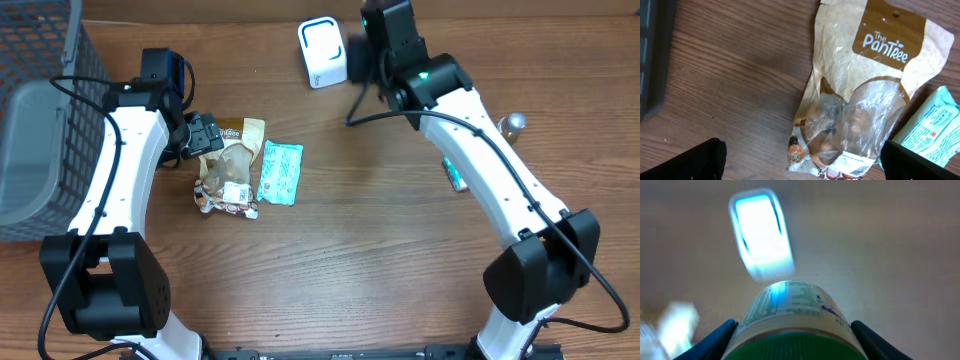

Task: Scan the item barcode
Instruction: 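Carry the green-lid jar right and lower it onto the table, then open the right gripper, release the jar and lift away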

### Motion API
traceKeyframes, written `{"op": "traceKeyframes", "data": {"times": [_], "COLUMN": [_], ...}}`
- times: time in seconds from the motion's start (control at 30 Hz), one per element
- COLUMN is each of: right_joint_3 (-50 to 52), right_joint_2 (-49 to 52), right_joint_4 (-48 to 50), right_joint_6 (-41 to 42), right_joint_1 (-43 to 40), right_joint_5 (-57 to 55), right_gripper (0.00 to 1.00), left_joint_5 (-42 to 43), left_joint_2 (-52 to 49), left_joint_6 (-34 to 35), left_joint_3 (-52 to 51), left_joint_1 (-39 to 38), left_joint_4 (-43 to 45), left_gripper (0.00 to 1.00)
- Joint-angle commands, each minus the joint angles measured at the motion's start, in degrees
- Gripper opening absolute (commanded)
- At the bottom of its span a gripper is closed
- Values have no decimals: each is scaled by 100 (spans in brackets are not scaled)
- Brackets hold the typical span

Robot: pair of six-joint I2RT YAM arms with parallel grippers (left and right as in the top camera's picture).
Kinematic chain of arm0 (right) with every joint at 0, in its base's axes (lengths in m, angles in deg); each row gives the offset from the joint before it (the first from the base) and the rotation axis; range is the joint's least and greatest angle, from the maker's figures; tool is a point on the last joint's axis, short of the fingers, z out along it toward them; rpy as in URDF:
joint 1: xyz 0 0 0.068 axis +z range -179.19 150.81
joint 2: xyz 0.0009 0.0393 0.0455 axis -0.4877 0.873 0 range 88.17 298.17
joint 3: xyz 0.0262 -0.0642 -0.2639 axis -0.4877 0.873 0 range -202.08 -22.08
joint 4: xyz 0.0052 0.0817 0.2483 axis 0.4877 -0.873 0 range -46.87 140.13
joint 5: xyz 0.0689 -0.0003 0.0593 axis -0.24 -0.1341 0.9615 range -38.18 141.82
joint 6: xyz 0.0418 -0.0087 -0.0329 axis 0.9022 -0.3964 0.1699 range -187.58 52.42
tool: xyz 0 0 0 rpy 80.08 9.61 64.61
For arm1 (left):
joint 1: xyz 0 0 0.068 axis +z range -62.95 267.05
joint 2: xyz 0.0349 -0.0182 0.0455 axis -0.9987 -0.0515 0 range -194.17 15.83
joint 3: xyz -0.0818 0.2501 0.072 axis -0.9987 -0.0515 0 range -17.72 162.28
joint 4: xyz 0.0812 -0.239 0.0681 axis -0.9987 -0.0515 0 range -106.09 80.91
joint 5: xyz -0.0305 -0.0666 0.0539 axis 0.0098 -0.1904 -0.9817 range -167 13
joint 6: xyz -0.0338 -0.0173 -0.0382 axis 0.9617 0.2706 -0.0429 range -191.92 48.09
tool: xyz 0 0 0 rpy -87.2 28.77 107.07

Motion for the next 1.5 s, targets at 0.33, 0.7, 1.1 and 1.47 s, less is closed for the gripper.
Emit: {"op": "traceKeyframes", "data": {"times": [0.33,0.7,1.1,1.47], "right_joint_3": [2026,3174,3171,1150], "right_joint_2": [-39,-39,-42,-42], "right_joint_4": [-2146,-1847,-1714,-1346], "right_joint_6": [831,831,793,748], "right_joint_1": [-127,-654,-719,-667], "right_joint_5": [-20,-31,-61,841], "right_gripper": [22,40,100,100], "left_joint_5": [-50,-50,-50,-50], "left_joint_2": [-50,-50,-50,-50], "left_joint_6": [39,39,39,39], "left_joint_3": [-28,-28,-28,-28], "left_joint_1": [24,24,24,24], "left_joint_4": [-4,-4,-4,-4], "left_gripper": [100,100,100,99]}}
